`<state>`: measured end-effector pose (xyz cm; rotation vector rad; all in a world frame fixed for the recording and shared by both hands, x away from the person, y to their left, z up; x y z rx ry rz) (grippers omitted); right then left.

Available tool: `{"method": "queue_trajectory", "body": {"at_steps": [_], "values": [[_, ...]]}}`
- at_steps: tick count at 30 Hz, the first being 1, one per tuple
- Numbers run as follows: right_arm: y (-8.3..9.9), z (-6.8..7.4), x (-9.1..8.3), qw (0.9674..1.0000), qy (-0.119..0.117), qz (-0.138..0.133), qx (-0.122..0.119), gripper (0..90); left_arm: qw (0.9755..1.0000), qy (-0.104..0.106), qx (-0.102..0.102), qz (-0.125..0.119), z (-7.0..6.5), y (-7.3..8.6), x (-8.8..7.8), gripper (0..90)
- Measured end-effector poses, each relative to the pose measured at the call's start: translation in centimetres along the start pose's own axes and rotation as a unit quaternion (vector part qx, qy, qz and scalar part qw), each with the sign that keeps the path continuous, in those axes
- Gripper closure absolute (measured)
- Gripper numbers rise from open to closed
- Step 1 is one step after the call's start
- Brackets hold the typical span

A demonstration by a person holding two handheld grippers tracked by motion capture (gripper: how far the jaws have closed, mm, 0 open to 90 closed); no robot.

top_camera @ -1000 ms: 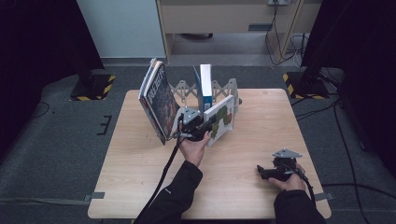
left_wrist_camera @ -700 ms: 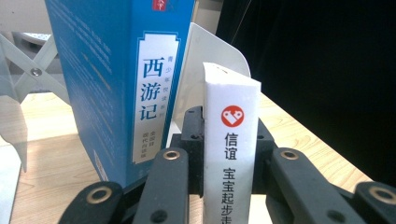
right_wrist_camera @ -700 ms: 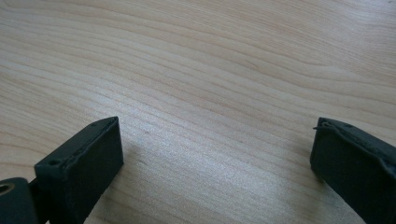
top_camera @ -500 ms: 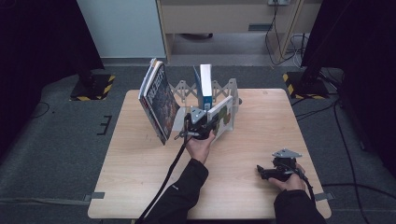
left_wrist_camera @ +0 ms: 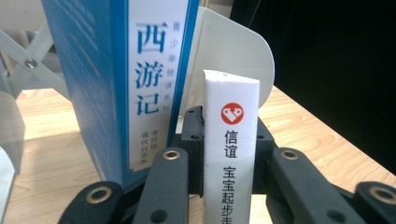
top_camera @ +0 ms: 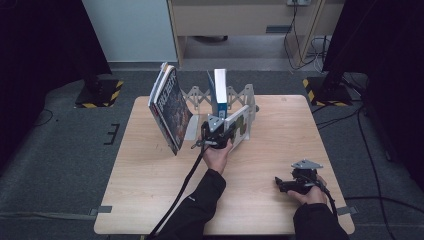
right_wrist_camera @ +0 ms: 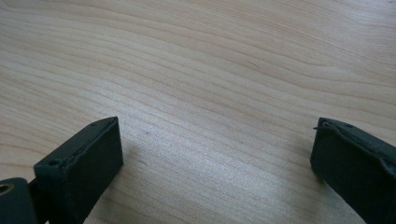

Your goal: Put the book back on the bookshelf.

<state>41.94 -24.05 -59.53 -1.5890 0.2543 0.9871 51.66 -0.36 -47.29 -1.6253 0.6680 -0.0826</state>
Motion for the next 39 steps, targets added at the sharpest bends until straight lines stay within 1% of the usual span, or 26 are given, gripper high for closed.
{"method": "queue_trajectory", "body": {"at_steps": [5,10,12,13,19,24,27,28,30,31,34,35,39], "values": [[0.0,0.0,0.0,1.0000,0.000,0.000,0.000,2.6,1.0000,0.002,-0.002,-0.005,0.1,0.3,-0.1,74.1],[0.0,0.0,0.0,1.0000,0.001,0.000,-0.002,2.6,1.0000,0.006,-0.002,-0.006,0.1,1.2,-0.7,73.6],[0.0,0.0,0.0,1.0000,0.001,0.000,-0.002,2.6,0.9999,0.011,-0.001,-0.002,0.0,1.7,-1.0,73.3],[0.0,0.0,0.0,1.0000,0.001,0.001,-0.003,2.6,0.9999,0.010,0.000,0.000,0.0,2.0,-1.1,73.2],[0.0,0.1,0.0,1.0000,0.000,0.000,-0.003,2.6,0.9996,0.012,0.018,0.017,-0.1,3.5,-2.1,73.2],[0.0,0.1,0.1,1.0000,0.000,0.000,-0.002,2.6,0.9992,0.012,0.018,0.034,-0.1,5.1,-2.5,73.3],[0.0,0.1,0.1,1.0000,0.000,0.000,-0.002,2.6,0.9991,0.009,0.020,0.037,-0.1,5.8,-2.5,73.4],[0.0,0.1,0.1,1.0000,0.000,0.000,-0.002,2.6,0.9991,0.011,0.016,0.038,-0.2,5.9,-2.5,73.4],[0.0,0.1,0.1,1.0000,0.000,0.000,-0.002,2.6,0.9991,0.008,0.017,0.037,-0.2,6.1,-2.4,73.4],[0.0,0.1,0.1,1.0000,0.000,0.000,-0.002,2.6,0.9992,0.008,0.014,0.038,-0.3,6.1,-2.2,73.5],[0.0,0.2,0.1,1.0000,0.000,-0.001,-0.002,2.6,0.9993,0.002,0.014,0.035,-0.5,5.9,-2.0,73.5],[0.0,0.2,0.1,1.0000,0.000,-0.001,-0.002,2.6,0.9993,-0.002,0.014,0.035,-0.5,5.9,-2.0,73.5],[-0.1,0.2,0.1,1.0000,-0.001,0.001,-0.005,2.4,0.9993,-0.009,0.003,0.037,-0.5,5.6,-1.5,73.6]]}}
Point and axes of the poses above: each handheld gripper's, and its own axes: x roughly forward along the jaws, y roughly out of its underside, z roughly to its left, the point moved 8 cm from there along x, roughly forward along the jaws, and after that the axes turned 3 degrees about -y, right-handed, at the moved point
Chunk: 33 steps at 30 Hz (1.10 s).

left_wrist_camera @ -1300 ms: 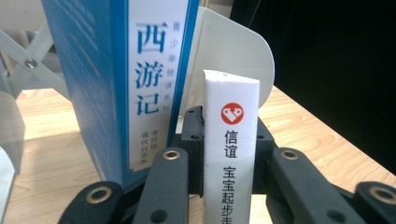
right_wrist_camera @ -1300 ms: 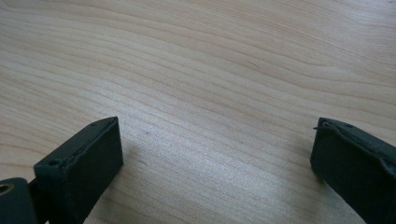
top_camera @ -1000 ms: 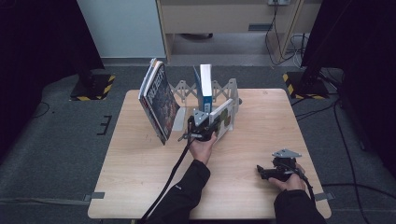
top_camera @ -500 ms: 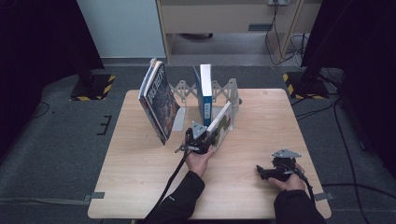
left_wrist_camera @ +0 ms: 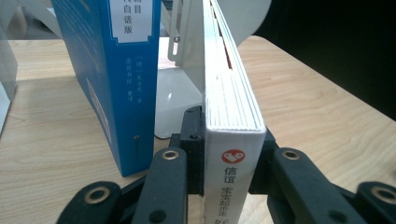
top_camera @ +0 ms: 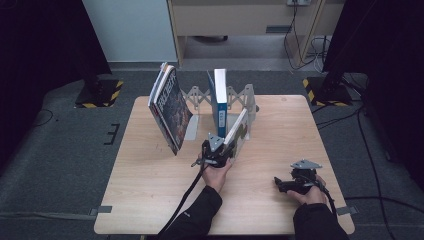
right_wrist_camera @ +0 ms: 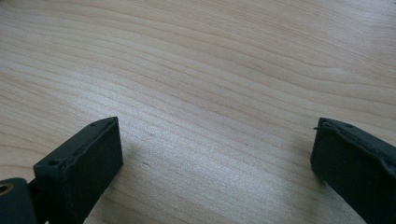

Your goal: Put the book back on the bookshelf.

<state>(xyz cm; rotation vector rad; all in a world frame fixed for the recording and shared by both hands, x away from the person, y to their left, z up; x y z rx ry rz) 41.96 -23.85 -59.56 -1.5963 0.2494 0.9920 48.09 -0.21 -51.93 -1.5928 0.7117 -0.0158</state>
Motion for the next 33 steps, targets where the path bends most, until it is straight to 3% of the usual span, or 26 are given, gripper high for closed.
{"method": "queue_trajectory", "body": {"at_steps": [5,12,19,25,28,33], "values": [[0.0,0.0,0.0,1.0000,0.000,0.000,0.001,2.3,1.0000,-0.004,0.001,-0.001,0.0,-0.1,0.4,73.4],[-0.1,0.1,0.1,1.0000,0.000,0.000,0.002,2.2,0.9998,-0.016,-0.014,0.001,0.6,-0.8,0.9,73.7],[-0.1,0.1,0.1,1.0000,0.000,0.001,-0.001,2.2,0.9998,-0.018,0.006,-0.003,-0.4,-1.3,1.8,73.2],[-0.1,0.2,0.2,1.0000,-0.002,0.001,-0.001,2.0,0.9997,0.024,-0.006,0.001,-0.7,-0.8,2.5,67.9],[-0.1,0.2,0.2,1.0000,-0.002,0.001,-0.001,2.0,0.9991,0.041,0.009,0.003,-1.0,-0.6,2.5,65.1],[-0.1,0.2,0.2,1.0000,-0.002,0.001,-0.002,2.0,0.9964,0.083,0.017,0.003,-1.4,0.0,1.7,58.7]]}}
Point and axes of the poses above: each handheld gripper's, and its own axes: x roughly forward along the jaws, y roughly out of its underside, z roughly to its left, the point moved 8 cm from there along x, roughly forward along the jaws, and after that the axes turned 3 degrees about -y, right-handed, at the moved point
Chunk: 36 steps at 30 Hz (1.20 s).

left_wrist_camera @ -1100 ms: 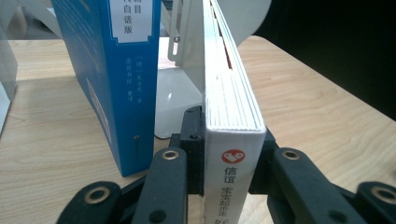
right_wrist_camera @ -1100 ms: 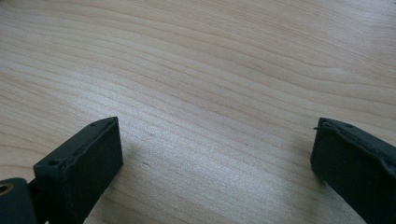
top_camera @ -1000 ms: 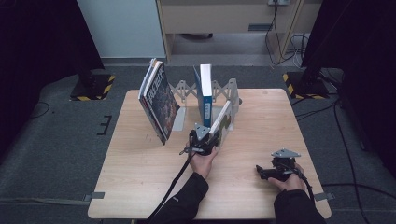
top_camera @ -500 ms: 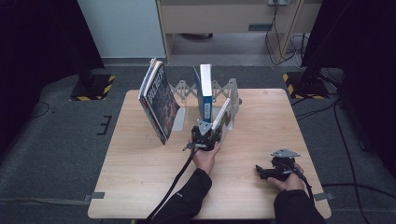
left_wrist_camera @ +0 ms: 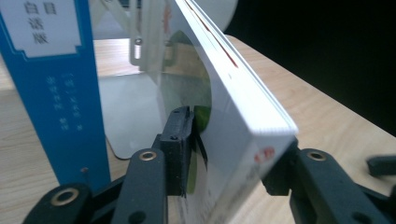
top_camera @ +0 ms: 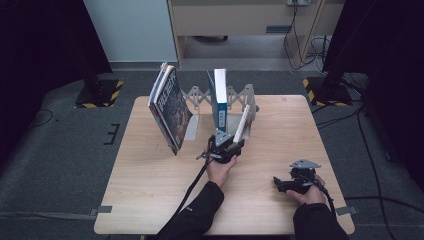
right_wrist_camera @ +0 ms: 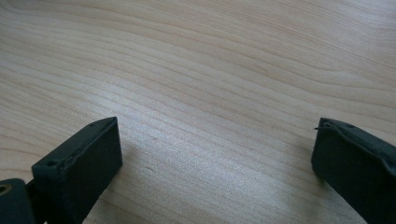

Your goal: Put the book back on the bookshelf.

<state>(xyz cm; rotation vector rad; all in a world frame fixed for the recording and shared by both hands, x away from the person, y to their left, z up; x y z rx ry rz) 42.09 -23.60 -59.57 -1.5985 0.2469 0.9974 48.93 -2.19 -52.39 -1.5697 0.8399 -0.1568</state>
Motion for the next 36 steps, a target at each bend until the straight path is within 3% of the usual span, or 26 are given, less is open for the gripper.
{"method": "queue_trajectory", "body": {"at_steps": [7,14,21,27,36], "values": [[0.0,0.0,0.0,1.0000,0.000,0.000,0.000,2.1,0.9994,0.032,0.010,0.008,0.2,1.0,-1.4,61.6],[0.0,0.0,0.0,1.0000,0.000,0.000,0.000,2.0,0.9996,0.026,0.001,0.005,0.0,0.8,-1.0,64.6],[0.0,0.0,0.0,1.0000,0.000,0.000,0.000,2.0,0.9999,0.012,0.001,0.010,-0.1,0.0,0.4,65.0],[0.0,0.0,0.0,1.0000,0.000,0.000,0.000,2.0,0.9995,0.025,-0.018,0.012,-0.1,-0.3,1.6,62.7],[0.0,0.0,0.0,1.0000,0.000,0.000,0.000,2.0,0.9979,0.057,0.020,0.022,-1.0,-0.2,1.2,61.2]]}}
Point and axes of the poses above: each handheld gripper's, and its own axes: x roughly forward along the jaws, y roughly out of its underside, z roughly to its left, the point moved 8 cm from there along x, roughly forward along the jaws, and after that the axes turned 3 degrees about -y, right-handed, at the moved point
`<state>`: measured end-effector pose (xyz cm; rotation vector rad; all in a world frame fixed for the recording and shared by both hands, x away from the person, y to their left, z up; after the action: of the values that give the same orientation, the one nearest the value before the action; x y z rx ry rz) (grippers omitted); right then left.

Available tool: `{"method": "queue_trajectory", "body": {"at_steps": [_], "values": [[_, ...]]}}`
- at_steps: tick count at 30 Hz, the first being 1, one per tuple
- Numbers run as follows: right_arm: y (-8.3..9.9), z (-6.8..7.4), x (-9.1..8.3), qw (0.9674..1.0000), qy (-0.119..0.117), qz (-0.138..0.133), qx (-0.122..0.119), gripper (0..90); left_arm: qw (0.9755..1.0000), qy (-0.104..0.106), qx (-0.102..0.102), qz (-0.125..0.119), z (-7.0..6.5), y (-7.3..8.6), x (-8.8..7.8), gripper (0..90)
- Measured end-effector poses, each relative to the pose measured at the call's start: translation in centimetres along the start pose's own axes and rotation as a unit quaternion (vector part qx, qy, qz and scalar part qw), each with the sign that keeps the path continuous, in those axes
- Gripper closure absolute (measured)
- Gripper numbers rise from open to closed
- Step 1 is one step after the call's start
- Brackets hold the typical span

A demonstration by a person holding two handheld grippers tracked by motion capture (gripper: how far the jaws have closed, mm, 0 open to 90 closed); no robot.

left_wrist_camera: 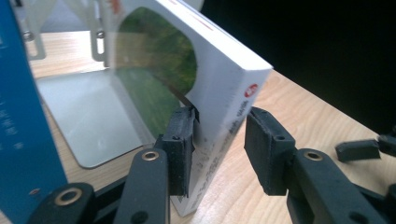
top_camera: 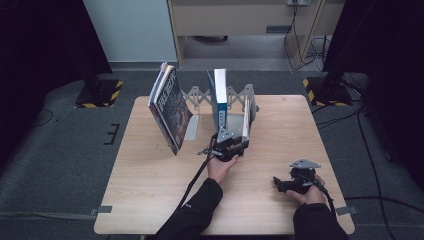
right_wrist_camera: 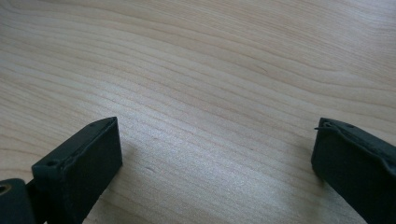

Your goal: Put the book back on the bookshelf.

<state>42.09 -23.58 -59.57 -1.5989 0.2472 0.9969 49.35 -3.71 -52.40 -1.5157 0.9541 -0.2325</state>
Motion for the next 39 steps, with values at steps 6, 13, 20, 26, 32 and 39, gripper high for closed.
{"method": "queue_trajectory", "body": {"at_steps": [6,13,20,26,32,39], "values": [[0.0,0.1,0.0,1.0000,0.000,-0.001,0.002,2.0,0.9999,0.001,0.011,0.002,-0.2,-0.2,0.2,62.9],[0.0,0.1,0.0,1.0000,0.000,0.000,0.002,2.0,0.9999,-0.010,0.007,0.012,0.3,-0.8,0.9,63.6],[0.0,0.1,0.0,1.0000,0.000,0.000,0.002,2.0,0.9996,-0.017,-0.002,0.021,0.7,-1.6,1.9,64.3],[0.0,0.1,0.0,1.0000,0.000,0.000,0.002,2.0,0.9995,-0.022,-0.005,0.024,0.8,-1.9,2.4,64.0],[0.0,0.0,0.0,1.0000,0.000,0.000,0.001,2.0,0.9992,-0.028,-0.008,0.027,1.0,-2.2,2.8,62.7],[0.0,0.1,0.0,1.0000,-0.001,-0.001,0.002,2.0,0.9991,-0.033,0.001,0.026,1.0,-2.2,2.8,60.1]]}}
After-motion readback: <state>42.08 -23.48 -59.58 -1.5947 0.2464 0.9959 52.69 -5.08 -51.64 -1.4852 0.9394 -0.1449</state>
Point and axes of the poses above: each handheld gripper's, and its own axes: x roughly forward along the jaws, y roughly out of its underside, z roughly to its left, the point moved 8 cm from there along x, roughly forward along the jaws, and after that the axes turned 3 degrees about -y, right-handed, at the moved point
